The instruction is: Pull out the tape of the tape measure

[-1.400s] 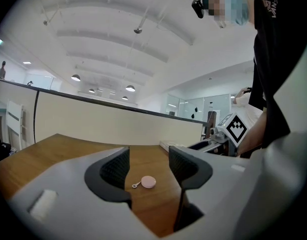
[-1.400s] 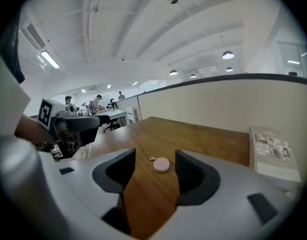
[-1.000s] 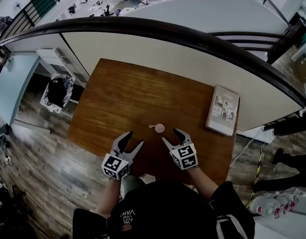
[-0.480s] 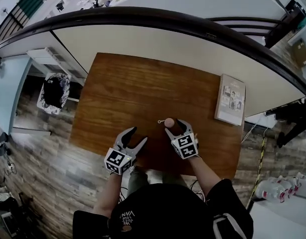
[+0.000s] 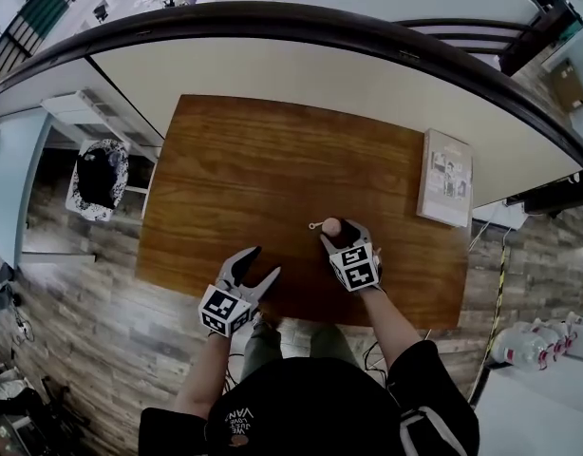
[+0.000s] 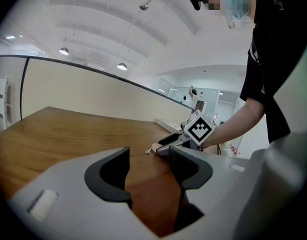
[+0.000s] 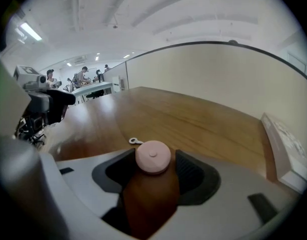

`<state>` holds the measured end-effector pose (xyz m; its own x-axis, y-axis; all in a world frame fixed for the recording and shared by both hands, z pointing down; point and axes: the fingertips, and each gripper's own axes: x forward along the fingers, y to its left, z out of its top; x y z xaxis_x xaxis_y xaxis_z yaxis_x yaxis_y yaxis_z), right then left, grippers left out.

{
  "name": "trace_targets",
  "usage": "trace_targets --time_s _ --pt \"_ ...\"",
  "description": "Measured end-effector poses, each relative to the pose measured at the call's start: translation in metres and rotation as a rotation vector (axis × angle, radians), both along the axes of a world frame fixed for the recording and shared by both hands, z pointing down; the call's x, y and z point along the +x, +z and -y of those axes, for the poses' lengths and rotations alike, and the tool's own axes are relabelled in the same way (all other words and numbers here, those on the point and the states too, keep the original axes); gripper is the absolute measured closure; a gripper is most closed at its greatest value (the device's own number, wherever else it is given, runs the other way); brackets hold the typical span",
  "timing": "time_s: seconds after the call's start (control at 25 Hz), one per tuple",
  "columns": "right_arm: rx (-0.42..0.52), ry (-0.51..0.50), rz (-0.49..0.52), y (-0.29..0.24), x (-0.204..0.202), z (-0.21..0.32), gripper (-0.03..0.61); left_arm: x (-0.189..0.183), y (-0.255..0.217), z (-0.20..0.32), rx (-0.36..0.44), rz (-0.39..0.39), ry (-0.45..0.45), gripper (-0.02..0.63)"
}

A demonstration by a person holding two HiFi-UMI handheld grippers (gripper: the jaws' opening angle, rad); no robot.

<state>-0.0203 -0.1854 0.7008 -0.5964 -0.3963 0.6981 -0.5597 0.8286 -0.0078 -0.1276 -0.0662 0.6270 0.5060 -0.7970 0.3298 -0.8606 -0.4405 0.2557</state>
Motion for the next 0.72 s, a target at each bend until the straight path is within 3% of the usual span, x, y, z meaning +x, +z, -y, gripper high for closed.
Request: trace_targets --time_s 0.4,0.72 --pt "-0.008 -0.037 -0.013 0.002 -0.001 -0.002 0.36 0.01 0.007 0.0 -0.011 -0.012 0.071 0.382" --pt "0.011 -0.001 0.019 -0.016 0.002 -0.008 0.36 0.018 0.005 0.005 -0.008 0.011 0.132 0.382"
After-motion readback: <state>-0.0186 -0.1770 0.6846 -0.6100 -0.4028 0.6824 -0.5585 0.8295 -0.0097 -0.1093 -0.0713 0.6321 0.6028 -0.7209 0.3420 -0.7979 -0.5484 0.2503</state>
